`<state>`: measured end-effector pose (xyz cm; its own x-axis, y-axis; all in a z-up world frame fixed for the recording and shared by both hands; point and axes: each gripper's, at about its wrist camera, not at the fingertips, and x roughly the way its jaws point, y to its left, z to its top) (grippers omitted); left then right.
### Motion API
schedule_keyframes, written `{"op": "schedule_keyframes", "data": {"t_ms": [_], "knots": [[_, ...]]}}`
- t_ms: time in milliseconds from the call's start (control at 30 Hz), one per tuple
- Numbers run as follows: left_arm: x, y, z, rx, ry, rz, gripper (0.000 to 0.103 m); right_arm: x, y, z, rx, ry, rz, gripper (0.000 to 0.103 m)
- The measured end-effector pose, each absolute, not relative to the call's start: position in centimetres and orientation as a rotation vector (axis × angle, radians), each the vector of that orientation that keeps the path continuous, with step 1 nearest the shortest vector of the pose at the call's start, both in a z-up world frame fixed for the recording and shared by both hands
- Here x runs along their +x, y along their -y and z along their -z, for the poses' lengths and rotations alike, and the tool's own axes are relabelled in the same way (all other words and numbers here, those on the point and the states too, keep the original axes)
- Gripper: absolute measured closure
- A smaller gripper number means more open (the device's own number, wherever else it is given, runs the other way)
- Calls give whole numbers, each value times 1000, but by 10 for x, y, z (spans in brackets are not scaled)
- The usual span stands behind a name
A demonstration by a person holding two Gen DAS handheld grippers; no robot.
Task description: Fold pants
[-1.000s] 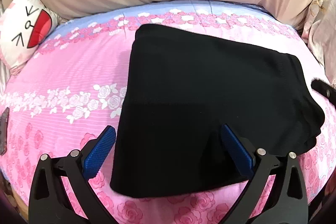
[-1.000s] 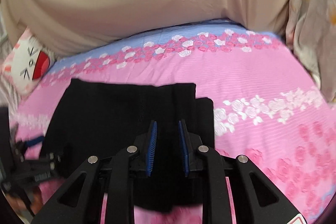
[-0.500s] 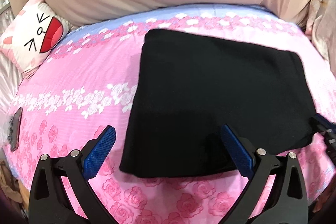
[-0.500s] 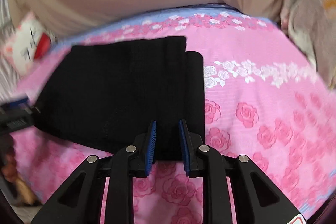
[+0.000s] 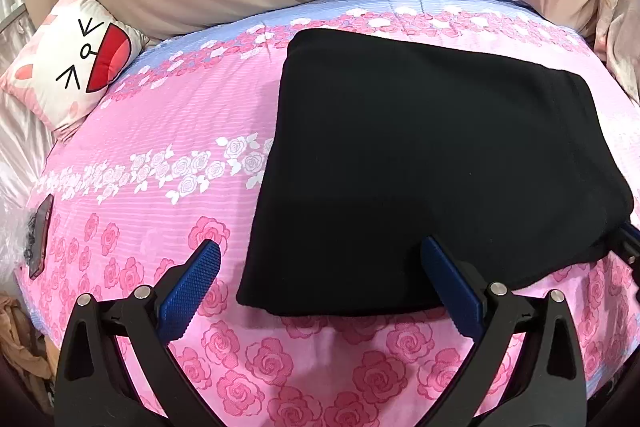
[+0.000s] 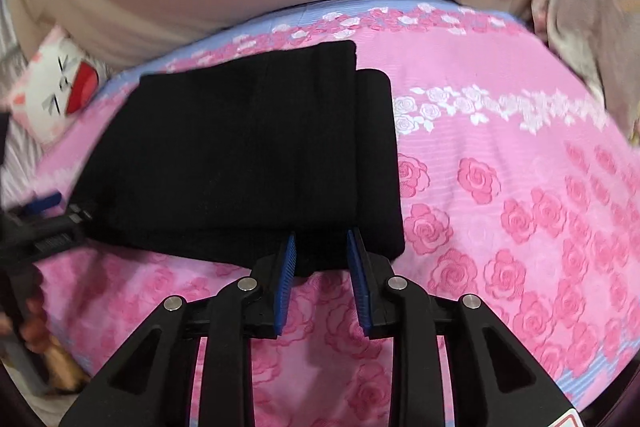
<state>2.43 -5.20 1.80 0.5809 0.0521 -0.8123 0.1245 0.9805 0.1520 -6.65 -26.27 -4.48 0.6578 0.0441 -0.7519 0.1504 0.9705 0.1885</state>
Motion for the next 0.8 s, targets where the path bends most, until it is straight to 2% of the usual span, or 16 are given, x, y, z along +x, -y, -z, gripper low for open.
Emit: {"op": "schedule_keyframes", "data": {"t_ms": [33, 67, 100, 233, 333, 367, 400, 600, 667, 733, 800], "knots": [[24, 51, -19, 197, -950, 46, 5, -69, 267, 40, 284, -846, 34, 70], [23, 51, -20, 189, -951, 52, 5, -70, 267, 38, 300, -847, 16, 56], [23, 50, -21, 182, -955, 59, 5, -71, 267, 38, 305, -858, -8, 52], [23, 51, -19, 180, -965, 64, 5, -68, 254, 48, 256, -900, -69, 52], [23, 52, -19, 184, -967, 65, 5, -60, 251, 55, 282, -871, -75, 62], [23, 51, -19, 184, -967, 65, 5, -57, 252, 55, 299, -856, -74, 72], [23, 52, -19, 186, -966, 65, 5, -56, 252, 54, 308, -842, -76, 77], [23, 51, -21, 182, -959, 69, 5, -75, 258, 16, 283, -714, -49, 79], [24, 52, -19, 176, -960, 75, 5, -73, 264, 25, 263, -742, -5, 79], [26, 55, -14, 182, -975, 78, 5, -62, 273, 59, 265, -815, 18, 79], [25, 54, -13, 194, -977, 71, 5, -67, 274, 55, 274, -791, 1, 77]]}}
